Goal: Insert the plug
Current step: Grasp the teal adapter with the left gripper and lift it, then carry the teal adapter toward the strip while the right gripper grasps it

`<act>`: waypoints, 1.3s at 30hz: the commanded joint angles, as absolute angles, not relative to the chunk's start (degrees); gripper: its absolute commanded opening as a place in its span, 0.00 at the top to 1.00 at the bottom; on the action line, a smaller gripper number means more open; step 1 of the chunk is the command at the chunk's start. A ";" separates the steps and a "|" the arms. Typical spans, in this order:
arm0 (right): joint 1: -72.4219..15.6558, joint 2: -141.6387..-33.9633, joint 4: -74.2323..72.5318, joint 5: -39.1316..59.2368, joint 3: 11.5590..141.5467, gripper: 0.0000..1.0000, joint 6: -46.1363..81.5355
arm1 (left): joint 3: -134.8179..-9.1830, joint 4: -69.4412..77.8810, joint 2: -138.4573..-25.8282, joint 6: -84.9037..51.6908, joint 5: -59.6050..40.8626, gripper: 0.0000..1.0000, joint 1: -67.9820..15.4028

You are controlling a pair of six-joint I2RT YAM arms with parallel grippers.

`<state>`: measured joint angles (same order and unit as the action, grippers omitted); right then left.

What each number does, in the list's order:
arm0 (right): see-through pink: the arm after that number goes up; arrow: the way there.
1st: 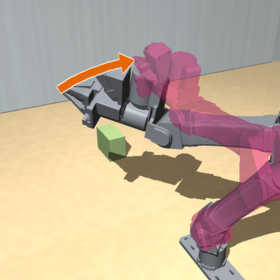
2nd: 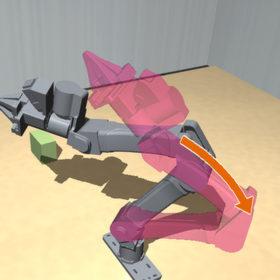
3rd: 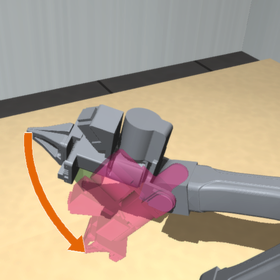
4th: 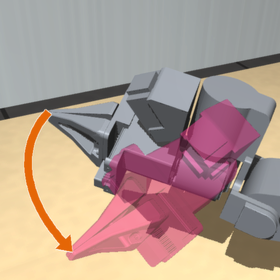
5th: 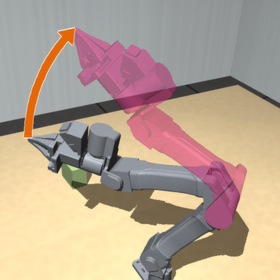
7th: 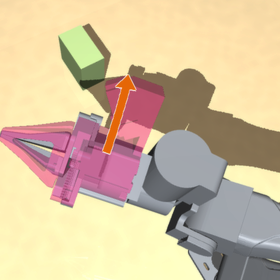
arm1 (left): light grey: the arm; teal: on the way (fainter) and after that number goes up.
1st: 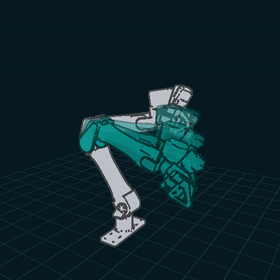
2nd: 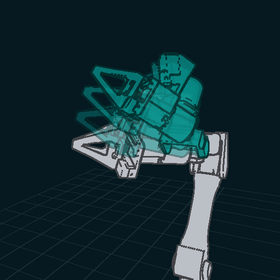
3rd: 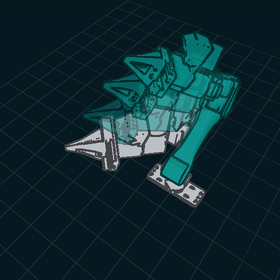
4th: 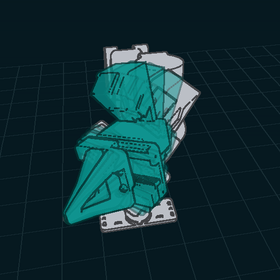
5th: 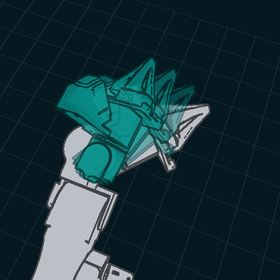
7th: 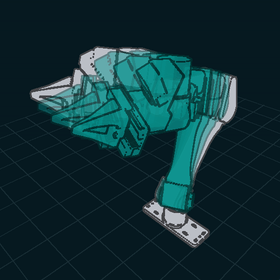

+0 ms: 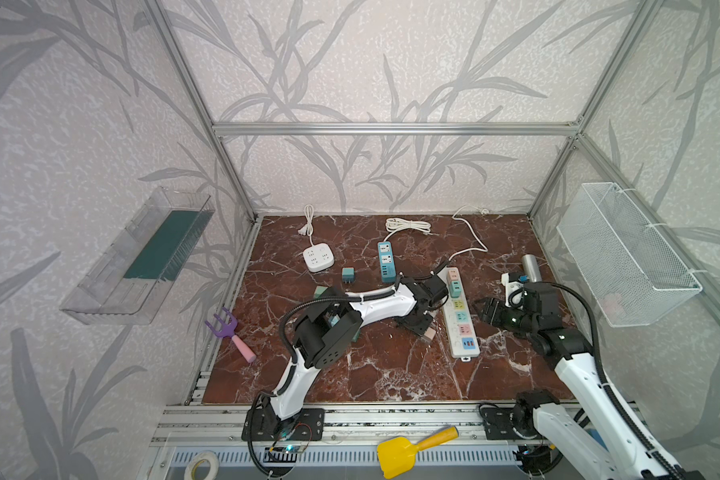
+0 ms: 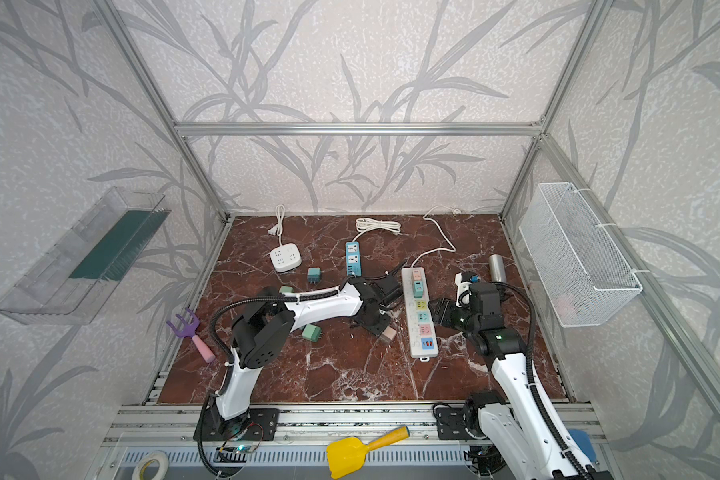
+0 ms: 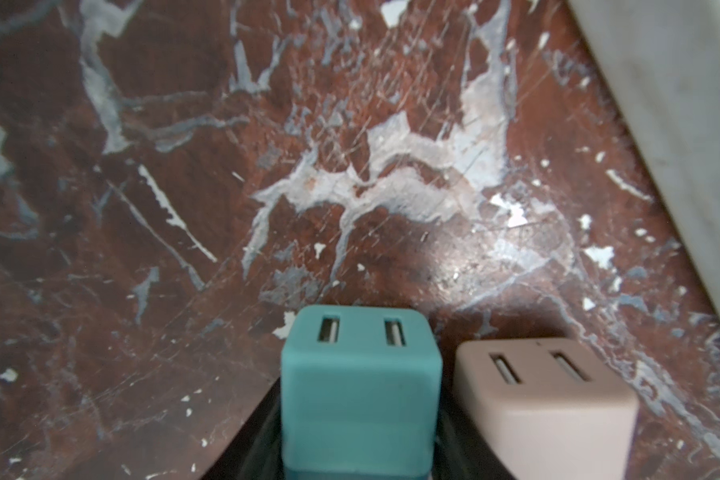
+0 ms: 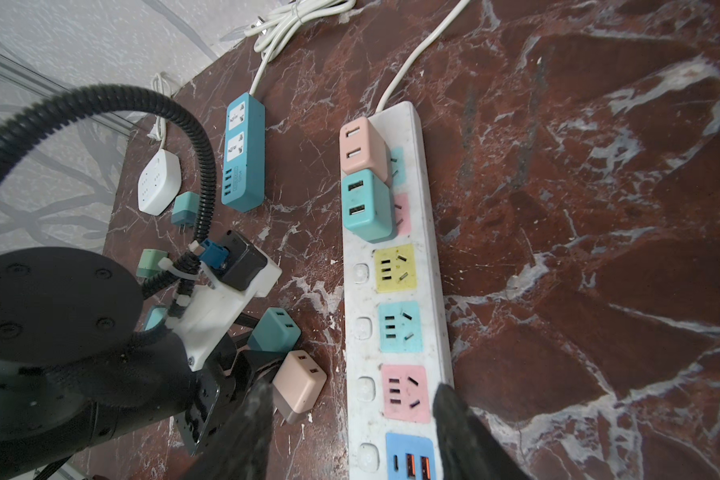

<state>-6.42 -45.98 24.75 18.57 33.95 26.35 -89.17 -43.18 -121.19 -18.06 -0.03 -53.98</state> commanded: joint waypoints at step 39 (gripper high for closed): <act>-26.19 -61.62 35.94 21.10 58.85 0.50 16.81 | -41.65 30.05 -78.51 8.92 -3.49 0.69 -56.67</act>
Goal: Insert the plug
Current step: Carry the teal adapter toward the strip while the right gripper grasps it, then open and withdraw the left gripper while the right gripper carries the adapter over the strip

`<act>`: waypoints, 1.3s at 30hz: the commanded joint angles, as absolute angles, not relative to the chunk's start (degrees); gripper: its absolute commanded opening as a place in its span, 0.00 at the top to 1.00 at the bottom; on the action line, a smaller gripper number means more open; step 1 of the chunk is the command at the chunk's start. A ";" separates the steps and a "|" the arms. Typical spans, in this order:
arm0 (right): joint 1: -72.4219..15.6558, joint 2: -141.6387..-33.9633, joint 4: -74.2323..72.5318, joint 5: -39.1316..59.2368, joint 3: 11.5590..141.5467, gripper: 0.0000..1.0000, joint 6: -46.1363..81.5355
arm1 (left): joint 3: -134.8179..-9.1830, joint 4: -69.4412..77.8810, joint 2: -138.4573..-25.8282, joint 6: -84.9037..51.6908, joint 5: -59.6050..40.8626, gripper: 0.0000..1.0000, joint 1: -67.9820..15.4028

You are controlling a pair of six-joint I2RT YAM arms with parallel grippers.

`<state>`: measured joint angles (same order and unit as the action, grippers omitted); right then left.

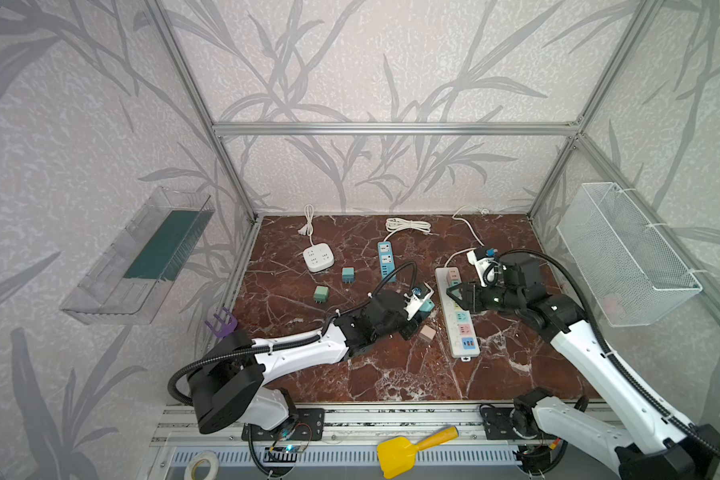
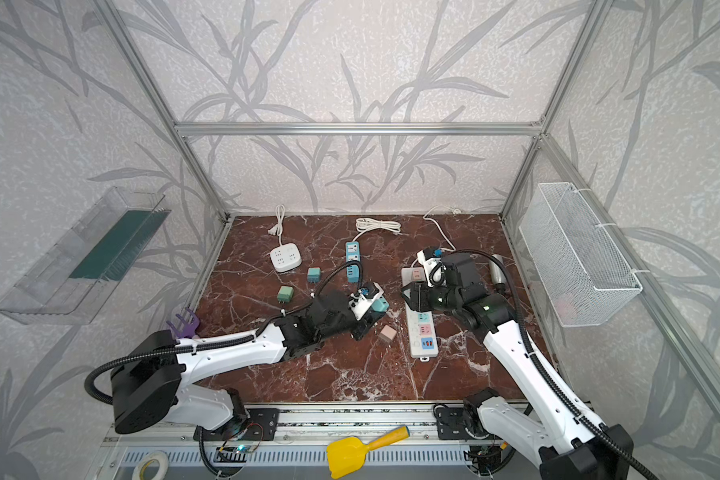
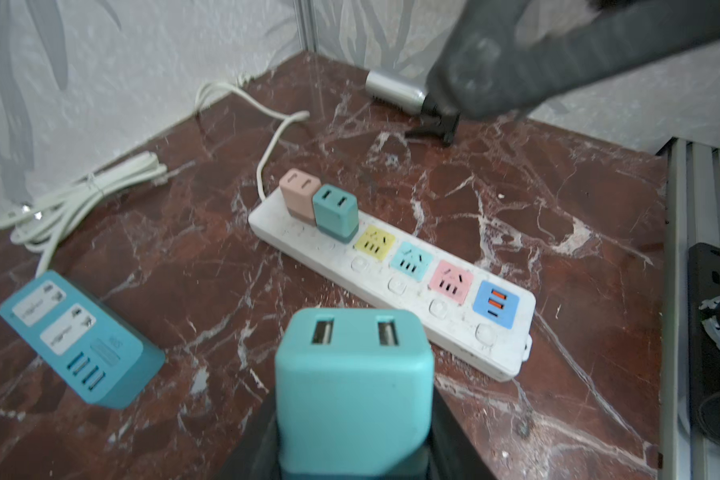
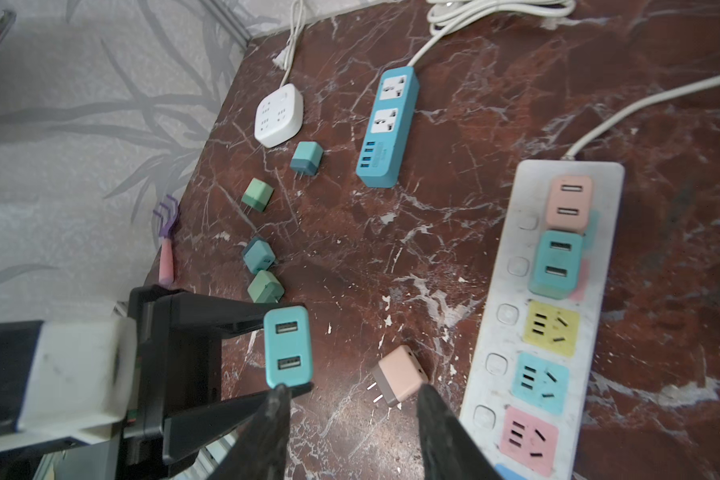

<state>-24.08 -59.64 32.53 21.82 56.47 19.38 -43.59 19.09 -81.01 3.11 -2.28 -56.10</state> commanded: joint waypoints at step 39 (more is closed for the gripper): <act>-31.46 -63.28 29.49 -8.56 53.16 1.00 12.66 | -40.07 41.91 -75.67 5.15 50.23 0.08 -58.90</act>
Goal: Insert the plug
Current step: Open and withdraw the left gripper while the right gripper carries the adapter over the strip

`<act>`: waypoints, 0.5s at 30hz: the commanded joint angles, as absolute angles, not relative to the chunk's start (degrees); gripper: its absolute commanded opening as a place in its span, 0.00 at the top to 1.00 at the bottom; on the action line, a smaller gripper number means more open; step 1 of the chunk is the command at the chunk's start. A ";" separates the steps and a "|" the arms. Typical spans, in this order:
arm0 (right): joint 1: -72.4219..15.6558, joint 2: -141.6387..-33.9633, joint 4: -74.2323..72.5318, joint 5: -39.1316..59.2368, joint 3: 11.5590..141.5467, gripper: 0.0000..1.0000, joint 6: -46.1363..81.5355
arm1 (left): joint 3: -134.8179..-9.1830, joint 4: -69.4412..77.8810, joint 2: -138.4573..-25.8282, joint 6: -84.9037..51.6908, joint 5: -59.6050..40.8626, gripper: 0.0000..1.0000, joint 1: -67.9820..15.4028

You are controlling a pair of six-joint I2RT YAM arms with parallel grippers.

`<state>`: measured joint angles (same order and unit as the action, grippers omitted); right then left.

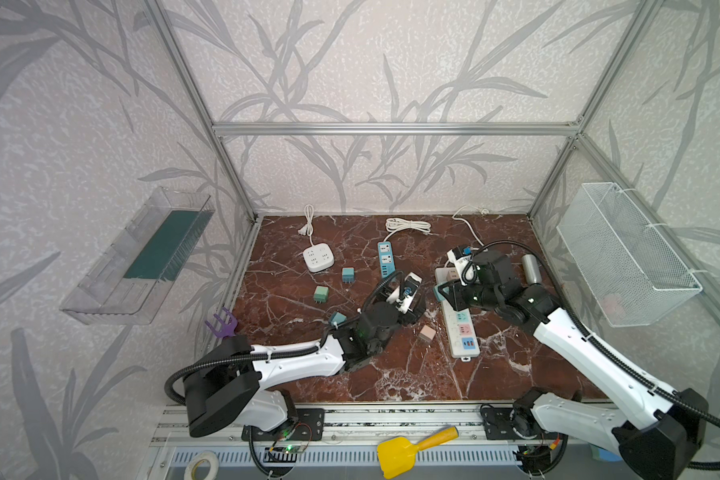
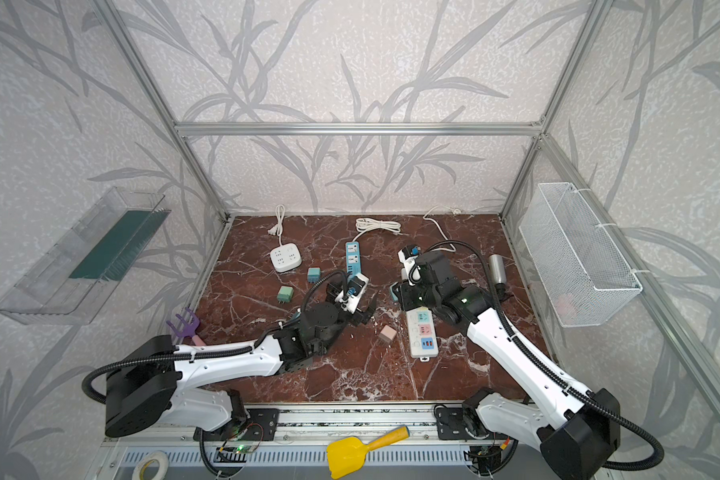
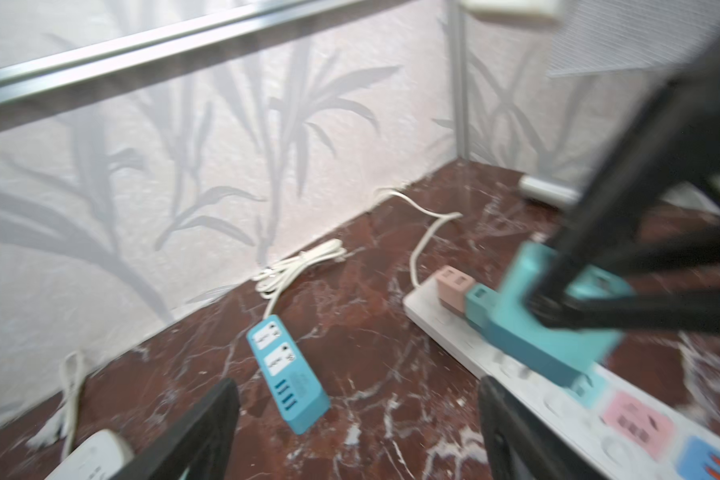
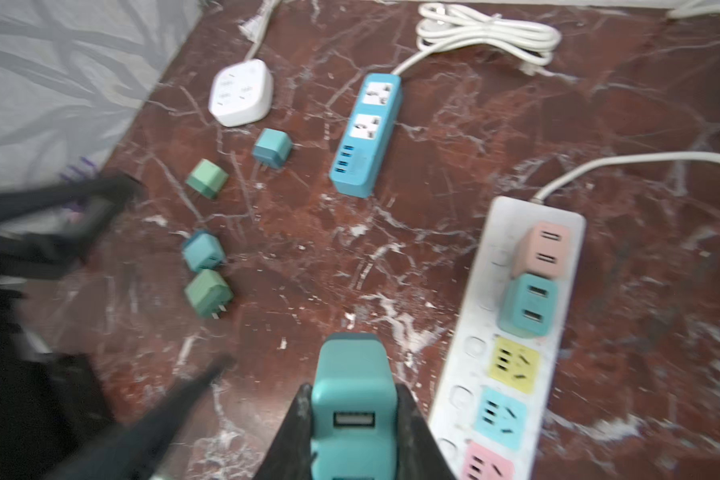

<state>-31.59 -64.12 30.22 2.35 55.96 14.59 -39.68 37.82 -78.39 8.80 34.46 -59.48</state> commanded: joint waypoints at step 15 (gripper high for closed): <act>-21.62 -67.83 24.28 -5.41 46.71 1.00 14.90 | -41.13 26.41 -70.22 -12.77 48.71 0.09 -55.20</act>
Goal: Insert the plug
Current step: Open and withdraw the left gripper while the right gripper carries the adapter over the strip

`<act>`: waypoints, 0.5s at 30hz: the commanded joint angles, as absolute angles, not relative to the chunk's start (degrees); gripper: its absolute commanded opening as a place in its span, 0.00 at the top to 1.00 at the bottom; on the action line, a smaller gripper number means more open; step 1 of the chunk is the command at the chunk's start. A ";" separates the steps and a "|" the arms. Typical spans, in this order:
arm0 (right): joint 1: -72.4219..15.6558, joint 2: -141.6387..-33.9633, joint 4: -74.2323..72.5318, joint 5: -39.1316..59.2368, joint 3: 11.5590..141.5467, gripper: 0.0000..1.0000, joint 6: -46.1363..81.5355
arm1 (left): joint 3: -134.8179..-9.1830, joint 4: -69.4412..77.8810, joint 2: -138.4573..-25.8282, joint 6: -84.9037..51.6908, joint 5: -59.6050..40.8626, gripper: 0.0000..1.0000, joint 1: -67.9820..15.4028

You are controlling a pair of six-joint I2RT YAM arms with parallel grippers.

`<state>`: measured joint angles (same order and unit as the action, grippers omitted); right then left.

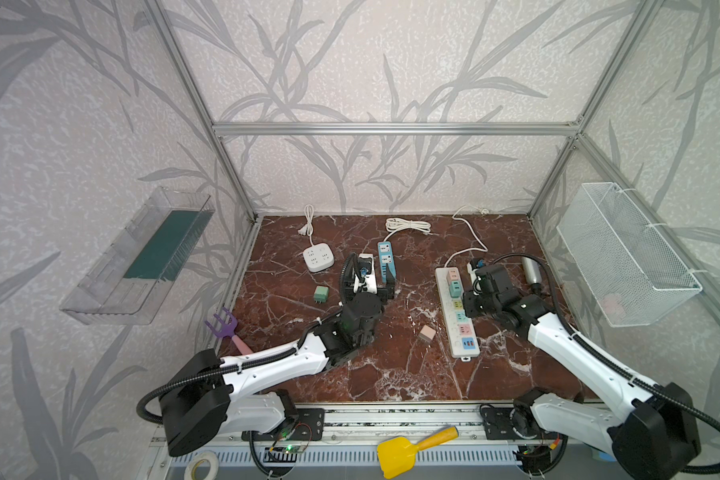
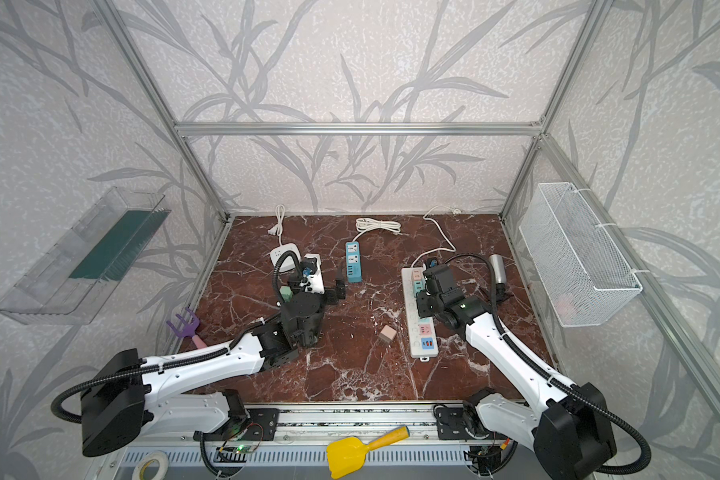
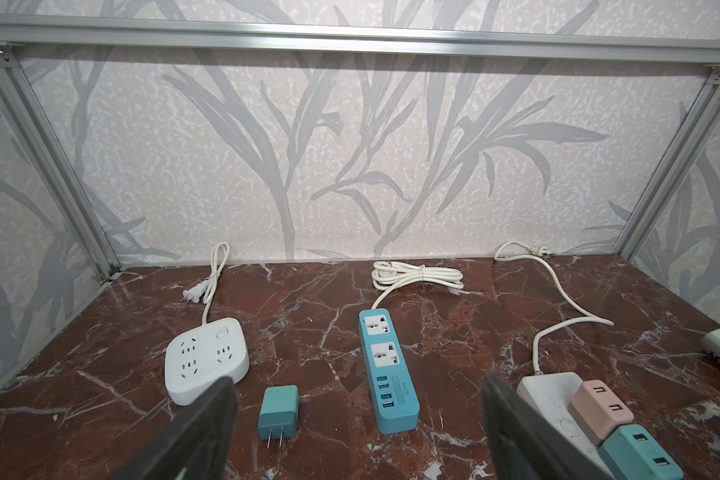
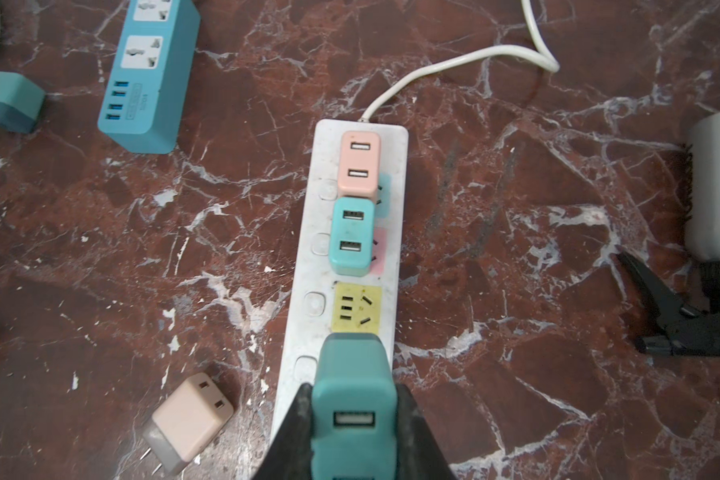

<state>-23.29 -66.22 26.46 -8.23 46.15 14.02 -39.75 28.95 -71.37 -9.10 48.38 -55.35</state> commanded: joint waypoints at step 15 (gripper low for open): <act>-20.78 -76.16 21.49 -2.72 48.86 1.00 14.95 | -41.62 25.53 -70.58 -12.30 47.73 0.10 -54.93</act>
